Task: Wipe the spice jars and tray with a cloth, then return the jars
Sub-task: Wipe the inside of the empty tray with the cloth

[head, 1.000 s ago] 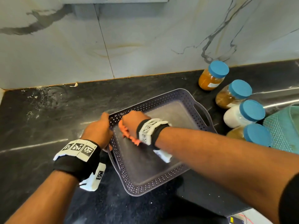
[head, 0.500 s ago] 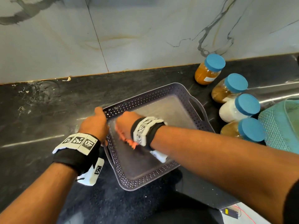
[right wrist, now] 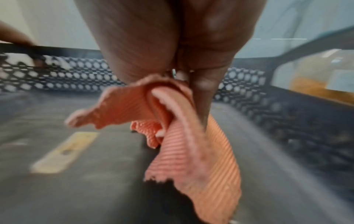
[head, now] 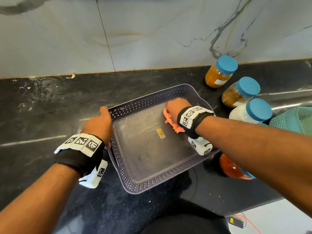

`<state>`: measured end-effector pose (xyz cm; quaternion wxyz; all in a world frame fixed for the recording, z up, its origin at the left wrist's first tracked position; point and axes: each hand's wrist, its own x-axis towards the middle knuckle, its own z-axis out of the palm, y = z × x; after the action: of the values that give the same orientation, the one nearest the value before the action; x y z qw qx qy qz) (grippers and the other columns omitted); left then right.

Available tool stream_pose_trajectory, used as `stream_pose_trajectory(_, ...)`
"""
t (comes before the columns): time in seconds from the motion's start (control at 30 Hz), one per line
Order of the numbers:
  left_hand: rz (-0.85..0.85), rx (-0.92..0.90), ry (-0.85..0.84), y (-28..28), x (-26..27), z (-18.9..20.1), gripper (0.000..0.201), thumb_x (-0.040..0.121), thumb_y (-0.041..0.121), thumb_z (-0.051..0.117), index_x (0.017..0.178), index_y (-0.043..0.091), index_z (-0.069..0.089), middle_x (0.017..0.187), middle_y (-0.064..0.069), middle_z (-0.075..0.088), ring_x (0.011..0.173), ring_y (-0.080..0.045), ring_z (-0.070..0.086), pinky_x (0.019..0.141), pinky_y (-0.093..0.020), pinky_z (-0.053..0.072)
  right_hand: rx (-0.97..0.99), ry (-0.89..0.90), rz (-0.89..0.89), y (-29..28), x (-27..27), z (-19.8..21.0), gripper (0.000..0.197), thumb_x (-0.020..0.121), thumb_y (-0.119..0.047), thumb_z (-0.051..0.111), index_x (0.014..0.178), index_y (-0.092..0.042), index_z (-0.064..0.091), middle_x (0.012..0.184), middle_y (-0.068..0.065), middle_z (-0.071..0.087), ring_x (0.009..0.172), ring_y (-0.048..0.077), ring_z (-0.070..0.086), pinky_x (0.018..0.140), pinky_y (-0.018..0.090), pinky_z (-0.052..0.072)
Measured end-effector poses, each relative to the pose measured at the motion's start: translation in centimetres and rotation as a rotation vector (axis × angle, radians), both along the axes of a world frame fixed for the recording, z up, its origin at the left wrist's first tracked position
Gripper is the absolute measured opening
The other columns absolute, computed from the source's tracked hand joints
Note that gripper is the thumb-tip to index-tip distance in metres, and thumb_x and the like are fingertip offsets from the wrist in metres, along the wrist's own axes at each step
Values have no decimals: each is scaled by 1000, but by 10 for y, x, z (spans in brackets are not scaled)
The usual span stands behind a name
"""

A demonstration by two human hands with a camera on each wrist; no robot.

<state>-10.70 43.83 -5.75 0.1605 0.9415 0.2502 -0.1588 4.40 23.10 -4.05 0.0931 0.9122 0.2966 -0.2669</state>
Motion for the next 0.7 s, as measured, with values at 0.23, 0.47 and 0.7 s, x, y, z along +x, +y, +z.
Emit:
stream_pose_trajectory(0.23,6,17,25,0,3,0,26,99,10,51,100,10,24,82,-22,61,68,-33,50,65,-43,39,119,307,331,75,-104,6,14,91,-17,66,104,-12,71,83,2,65,80,21,69,65,25,48)
stream_pose_trajectory(0.47,-17,50,27,5,0,-5,27,96,10,53,109,10,29,65,-9,50,63,-33,50,63,-42,41,-31,219,319,24,-40,4,13,83,-13,60,78,-9,71,72,3,73,59,18,67,53,19,48)
stream_pose_trajectory(0.7,-116,138,147,7,4,12,42,93,32,62,120,10,38,79,-13,61,74,-37,61,68,-42,49,-277,-6,220,-18,43,20,21,86,-20,63,66,-20,57,70,0,63,70,26,63,69,34,56)
